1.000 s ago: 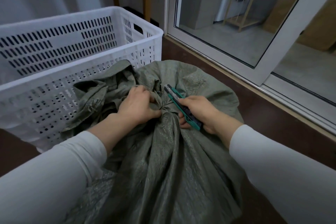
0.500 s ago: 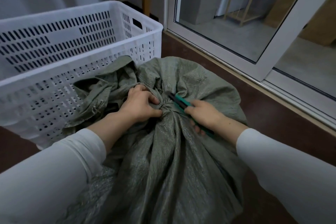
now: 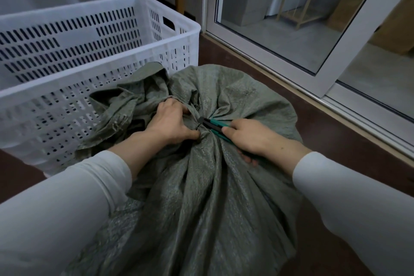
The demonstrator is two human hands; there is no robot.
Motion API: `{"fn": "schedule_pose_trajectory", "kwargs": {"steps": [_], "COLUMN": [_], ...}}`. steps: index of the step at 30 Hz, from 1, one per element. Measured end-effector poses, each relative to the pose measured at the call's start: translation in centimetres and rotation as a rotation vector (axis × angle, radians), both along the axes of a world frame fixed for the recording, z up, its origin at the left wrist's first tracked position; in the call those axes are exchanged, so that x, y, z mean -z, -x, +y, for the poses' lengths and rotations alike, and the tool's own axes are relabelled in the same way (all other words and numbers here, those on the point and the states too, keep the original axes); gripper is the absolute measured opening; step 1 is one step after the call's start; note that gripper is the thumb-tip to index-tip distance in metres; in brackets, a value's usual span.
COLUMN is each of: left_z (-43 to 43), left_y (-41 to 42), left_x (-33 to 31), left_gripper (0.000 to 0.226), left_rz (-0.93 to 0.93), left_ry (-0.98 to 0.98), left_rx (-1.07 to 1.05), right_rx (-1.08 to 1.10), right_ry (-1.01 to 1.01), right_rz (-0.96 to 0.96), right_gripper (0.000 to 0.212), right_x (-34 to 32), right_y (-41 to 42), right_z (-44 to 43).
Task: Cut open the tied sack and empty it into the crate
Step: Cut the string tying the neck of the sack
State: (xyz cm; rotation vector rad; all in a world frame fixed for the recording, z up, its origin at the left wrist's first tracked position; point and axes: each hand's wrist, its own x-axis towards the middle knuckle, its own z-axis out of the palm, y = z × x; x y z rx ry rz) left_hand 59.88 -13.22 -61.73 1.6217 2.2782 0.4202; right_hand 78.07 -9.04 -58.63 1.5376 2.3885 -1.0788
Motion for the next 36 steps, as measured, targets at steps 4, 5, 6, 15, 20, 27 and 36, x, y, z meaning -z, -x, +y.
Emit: {"fn": "schedule_pose_trajectory", "kwargs": {"steps": [4,5,6,15,20,27,36], "left_z": [0.0,0.0,0.1,-0.2,-0.3,-0.5,-0.6], "left_y": [0.8,1.1,1.4,1.5,1.1,0.9,1.1], "left_x": [-0.3,-0.4,-0.4,-0.7,-0.7,-0.3,0.0], "left_gripper": [0.073,0.075,0.075,0.057,0.043,0.028,0.03], "left_rz": [-0.15,-0.142,-0.1,0.149,0.198,0.248,0.167], "left_ry": [-0.067,-0.025,0.025,0.03,0.001,0.024,0.085], "left_rx": [0.045,0.092,0.137,0.257,0.298,0.303,0.224], "right_rx": [-0.065,-0.067,-0.059,-0.034,-0.108,-0.194,-0.287], "right_ry": [-0.09,-0.086,-0.059,-0.005,-0.108,-0.208,-0.129], "right_rz": [-0.18,-0.203,-0.212,-0.27,-0.312,-0.362,-0.473], "right_gripper": [0.034,0.034,0.034,0.032,0.032,0.038,0.04], "right_x": [-0.7,-0.8,-0.9,-3.1,-2.6,-1.1,-0.9], "right_y": [1.0,1.1,1.3,2.6,3.5,3.3,1.8], "right_z": [-0.2,-0.2,-0.2,-0.5,-1.1,-1.9,-2.7]}}
